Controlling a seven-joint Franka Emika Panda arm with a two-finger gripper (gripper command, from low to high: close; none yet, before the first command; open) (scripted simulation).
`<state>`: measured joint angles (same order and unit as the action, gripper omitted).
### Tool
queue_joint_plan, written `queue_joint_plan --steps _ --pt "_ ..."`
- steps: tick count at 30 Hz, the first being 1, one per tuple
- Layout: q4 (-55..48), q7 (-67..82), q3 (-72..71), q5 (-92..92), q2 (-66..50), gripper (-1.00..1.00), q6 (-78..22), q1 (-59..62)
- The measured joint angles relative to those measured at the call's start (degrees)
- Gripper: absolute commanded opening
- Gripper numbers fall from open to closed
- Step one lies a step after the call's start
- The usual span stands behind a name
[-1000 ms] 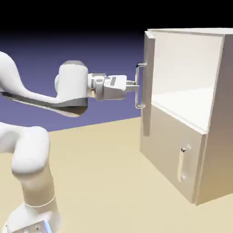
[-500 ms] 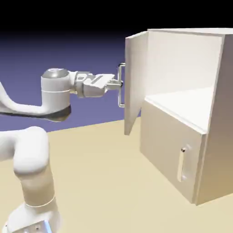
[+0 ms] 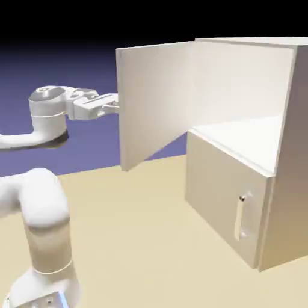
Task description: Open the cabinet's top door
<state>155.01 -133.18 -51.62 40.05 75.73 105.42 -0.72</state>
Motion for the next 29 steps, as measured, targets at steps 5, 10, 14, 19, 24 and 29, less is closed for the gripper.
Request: queue_joint_plan --steps 5,10,14,19,24,29 --pt "-10.3 0.5 -8.4 -6.3 -2.5 -1.00 -11.5 6.3" --pt "-20.7 1.4 -14.8 -10.5 -3.8 -1.00 -21.0 13.9" --pt "-29.0 2.4 -18.9 -12.9 -4.1 -1.00 -27.9 20.4" --pt "-39.4 4.0 -22.9 -15.1 -3.7 -1.00 -35.9 28.5" --pt "-49.8 6.0 -26.0 -16.5 -2.9 -1.00 -43.4 36.6" --pt "-60.1 8.3 -28.3 -17.2 -1.7 -1.00 -50.4 44.4"
